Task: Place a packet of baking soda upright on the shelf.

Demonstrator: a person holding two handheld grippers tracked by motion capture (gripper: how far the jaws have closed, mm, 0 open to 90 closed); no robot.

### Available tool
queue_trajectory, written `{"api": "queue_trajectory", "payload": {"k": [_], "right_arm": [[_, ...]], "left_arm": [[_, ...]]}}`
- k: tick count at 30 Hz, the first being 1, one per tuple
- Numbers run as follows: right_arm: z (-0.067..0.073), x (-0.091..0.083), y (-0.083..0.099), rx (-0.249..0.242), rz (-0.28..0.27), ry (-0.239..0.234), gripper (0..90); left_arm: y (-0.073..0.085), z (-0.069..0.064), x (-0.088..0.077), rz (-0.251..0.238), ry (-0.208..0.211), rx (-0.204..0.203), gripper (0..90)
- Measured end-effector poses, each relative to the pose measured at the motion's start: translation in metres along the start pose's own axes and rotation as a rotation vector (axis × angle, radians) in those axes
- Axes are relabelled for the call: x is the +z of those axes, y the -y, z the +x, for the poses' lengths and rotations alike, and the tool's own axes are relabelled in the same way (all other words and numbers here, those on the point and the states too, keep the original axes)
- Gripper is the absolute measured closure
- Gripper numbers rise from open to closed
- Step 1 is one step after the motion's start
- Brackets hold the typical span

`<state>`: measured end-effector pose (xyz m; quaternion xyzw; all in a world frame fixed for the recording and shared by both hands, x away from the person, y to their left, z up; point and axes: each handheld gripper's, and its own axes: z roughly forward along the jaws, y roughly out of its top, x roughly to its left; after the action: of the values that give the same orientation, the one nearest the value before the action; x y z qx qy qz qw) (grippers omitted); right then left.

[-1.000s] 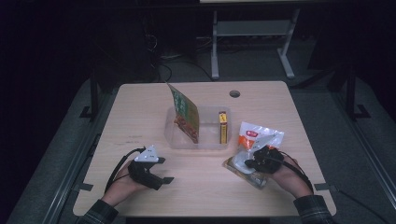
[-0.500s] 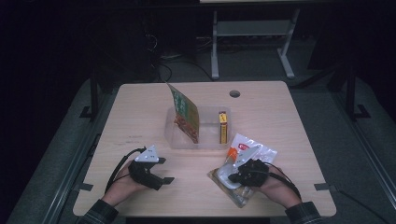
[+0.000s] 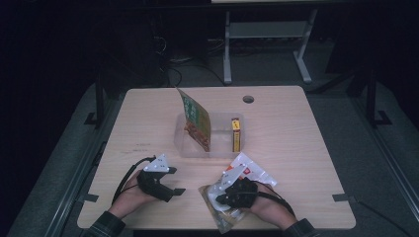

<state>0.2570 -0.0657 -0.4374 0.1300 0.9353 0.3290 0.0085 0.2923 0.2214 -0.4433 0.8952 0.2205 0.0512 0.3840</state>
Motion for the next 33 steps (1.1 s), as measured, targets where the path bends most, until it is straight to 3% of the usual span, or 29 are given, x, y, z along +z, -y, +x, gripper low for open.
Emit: {"api": "queue_trajectory", "payload": {"k": [5, 8, 11, 13, 15, 19, 24, 27, 33], "right_arm": [[0.008, 0.012, -0.014, -0.038, -0.008, -0.006, 90.0], [0.007, 0.006, -0.012, -0.032, -0.041, 0.001, 90.0], [-0.001, -0.013, -0.006, 0.027, -0.107, 0.025, 89.6], [-0.007, -0.026, 0.0, 0.08, -0.135, 0.064, 84.7], [-0.012, -0.037, 0.008, 0.136, -0.161, 0.092, 78.3], [-0.022, -0.055, 0.022, 0.198, -0.205, 0.146, 61.2], [-0.029, -0.073, 0.036, 0.239, -0.253, 0.218, 46.7], [-0.029, -0.08, 0.044, 0.256, -0.265, 0.245, 45.0], [-0.028, -0.085, 0.052, 0.265, -0.276, 0.268, 43.9]], "left_arm": [[-0.001, -0.001, -0.001, -0.005, 0.0, -0.002, 17.8], [-0.003, -0.003, 0.0, -0.021, 0.013, -0.002, 17.8], [-0.009, -0.006, 0.003, -0.042, 0.036, -0.009, 18.0], [-0.015, -0.009, 0.007, -0.054, 0.049, -0.001, 18.1], [-0.022, -0.012, 0.013, -0.069, 0.068, -0.001, 18.6], [-0.038, -0.021, 0.029, -0.076, 0.09, 0.031, 19.5], [-0.05, -0.027, 0.052, -0.055, 0.132, 0.035, 22.8], [-0.056, -0.03, 0.064, -0.032, 0.149, 0.052, 24.3], [-0.059, -0.033, 0.084, 0.005, 0.199, 0.019, 35.1]]}}
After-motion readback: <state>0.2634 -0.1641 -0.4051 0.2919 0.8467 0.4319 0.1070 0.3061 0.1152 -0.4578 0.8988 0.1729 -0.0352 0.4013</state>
